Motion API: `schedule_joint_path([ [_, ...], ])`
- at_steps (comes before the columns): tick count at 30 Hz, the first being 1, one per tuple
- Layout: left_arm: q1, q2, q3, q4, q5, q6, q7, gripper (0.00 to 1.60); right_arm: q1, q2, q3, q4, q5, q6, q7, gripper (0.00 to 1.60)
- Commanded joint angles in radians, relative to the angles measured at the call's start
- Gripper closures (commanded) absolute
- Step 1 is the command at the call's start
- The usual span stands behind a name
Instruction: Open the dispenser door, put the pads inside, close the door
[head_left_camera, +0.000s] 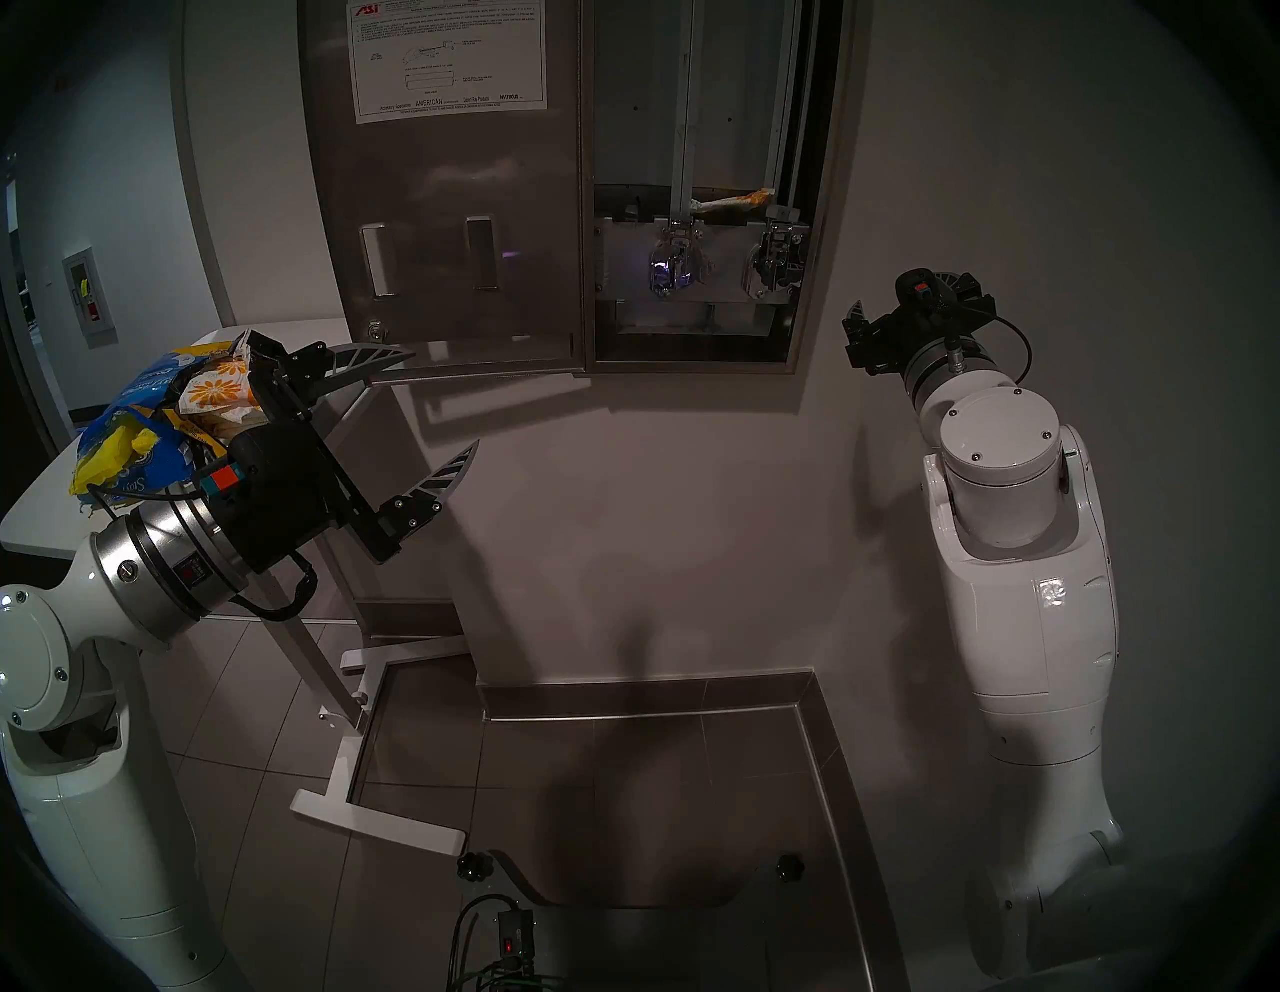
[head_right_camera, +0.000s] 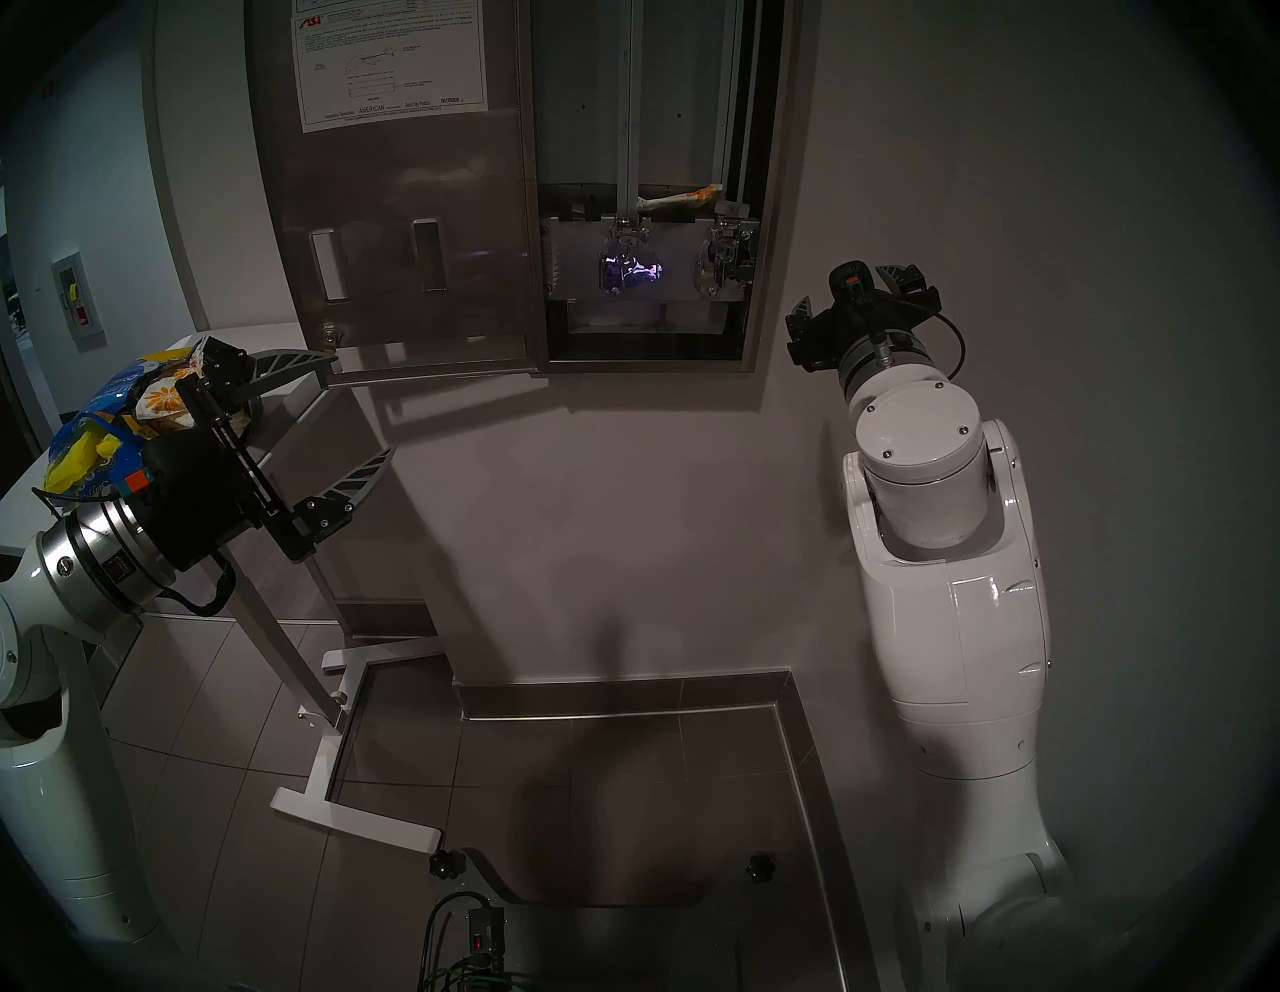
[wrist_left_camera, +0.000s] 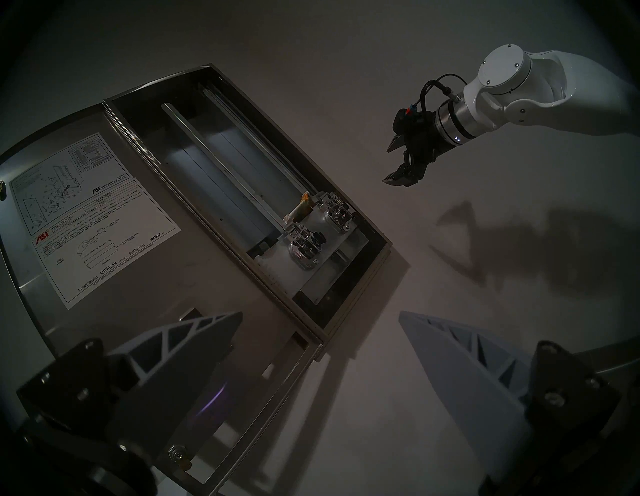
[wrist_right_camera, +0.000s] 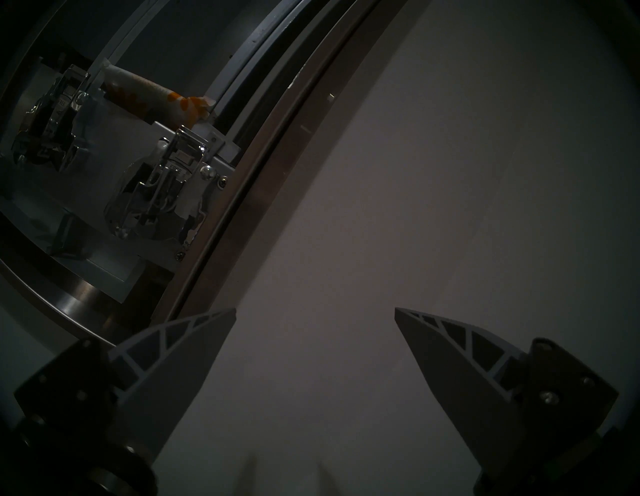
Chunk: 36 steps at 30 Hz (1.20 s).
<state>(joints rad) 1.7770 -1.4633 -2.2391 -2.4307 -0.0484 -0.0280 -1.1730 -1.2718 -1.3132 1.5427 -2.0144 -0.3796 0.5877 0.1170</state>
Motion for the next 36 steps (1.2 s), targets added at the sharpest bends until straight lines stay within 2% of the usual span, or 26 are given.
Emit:
schedule_joint_path([
  [1, -0.016, 0.005, 0.002, -0.013, -0.007, -0.001, 0.003, 0.0, 0.024, -0.001, 0.007, -0.024, -0.001, -0.02, -0.01, 0.0],
  [7, -0.041, 0.028, -0.004, -0.013, -0.009, -0.025, -0.001, 0.0, 0.023, -0.004, 0.008, -0.024, -0.003, -0.022, -0.009, 0.0],
  [22, -0.108, 0.103, -0.077, -0.013, -0.033, -0.077, -0.012, 0.0, 0.023, -0.007, 0.01, -0.023, -0.005, -0.024, -0.008, 0.0],
  [25, -0.126, 0.149, -0.124, -0.013, -0.03, -0.106, -0.031, 0.0, 0.023, -0.008, 0.011, -0.023, -0.006, -0.024, -0.007, 0.0],
  [27, -0.129, 0.159, -0.137, -0.013, -0.03, -0.11, -0.035, 0.0, 0.022, -0.008, 0.011, -0.023, -0.006, -0.025, -0.007, 0.0],
  [36, -0.159, 0.27, -0.305, -0.013, -0.007, -0.171, -0.099, 0.0, 0.022, -0.008, 0.011, -0.022, -0.006, -0.025, -0.007, 0.0],
])
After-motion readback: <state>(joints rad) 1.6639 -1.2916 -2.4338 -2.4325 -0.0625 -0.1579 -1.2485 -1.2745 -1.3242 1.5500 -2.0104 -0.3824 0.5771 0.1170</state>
